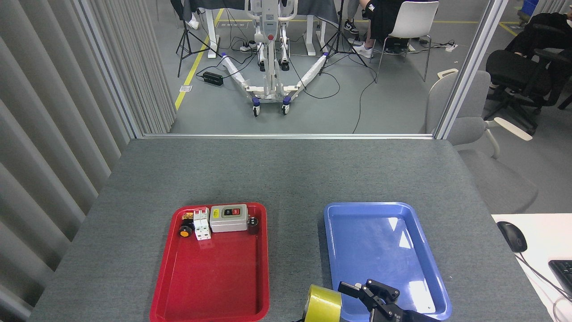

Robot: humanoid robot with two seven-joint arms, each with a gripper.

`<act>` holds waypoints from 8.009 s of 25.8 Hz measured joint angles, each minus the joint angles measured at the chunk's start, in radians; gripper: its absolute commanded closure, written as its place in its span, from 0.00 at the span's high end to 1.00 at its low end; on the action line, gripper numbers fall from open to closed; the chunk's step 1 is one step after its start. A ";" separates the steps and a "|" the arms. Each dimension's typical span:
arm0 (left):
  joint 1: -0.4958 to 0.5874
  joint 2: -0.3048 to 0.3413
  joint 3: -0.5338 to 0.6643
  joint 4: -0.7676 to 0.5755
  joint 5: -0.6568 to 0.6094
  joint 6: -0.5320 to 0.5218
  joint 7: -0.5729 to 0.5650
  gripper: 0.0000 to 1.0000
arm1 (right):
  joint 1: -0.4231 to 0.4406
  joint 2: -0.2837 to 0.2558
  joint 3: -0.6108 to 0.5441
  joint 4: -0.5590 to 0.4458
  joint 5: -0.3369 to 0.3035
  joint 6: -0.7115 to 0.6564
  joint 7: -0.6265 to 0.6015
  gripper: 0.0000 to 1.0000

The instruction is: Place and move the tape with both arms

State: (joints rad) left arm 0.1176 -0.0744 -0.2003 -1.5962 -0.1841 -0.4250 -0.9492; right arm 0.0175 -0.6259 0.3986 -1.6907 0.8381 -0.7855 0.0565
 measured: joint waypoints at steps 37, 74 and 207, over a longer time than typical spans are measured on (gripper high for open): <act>-0.002 0.029 0.048 0.025 0.010 -0.055 -0.006 0.00 | -0.093 0.088 0.071 0.115 0.016 -0.001 0.057 0.27; -0.143 0.044 0.354 0.194 -0.581 -0.133 0.784 1.00 | -0.055 0.215 -0.233 0.107 0.015 -0.001 0.096 0.22; 0.058 0.067 0.252 -0.080 -1.178 0.284 1.148 1.00 | 0.232 0.352 -0.540 0.039 0.547 0.639 -0.273 0.99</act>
State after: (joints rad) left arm 0.1753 -0.0069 0.0521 -1.6758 -1.3623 -0.1411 0.1991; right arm 0.2494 -0.2736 -0.1412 -1.6515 1.3852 -0.1470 -0.2168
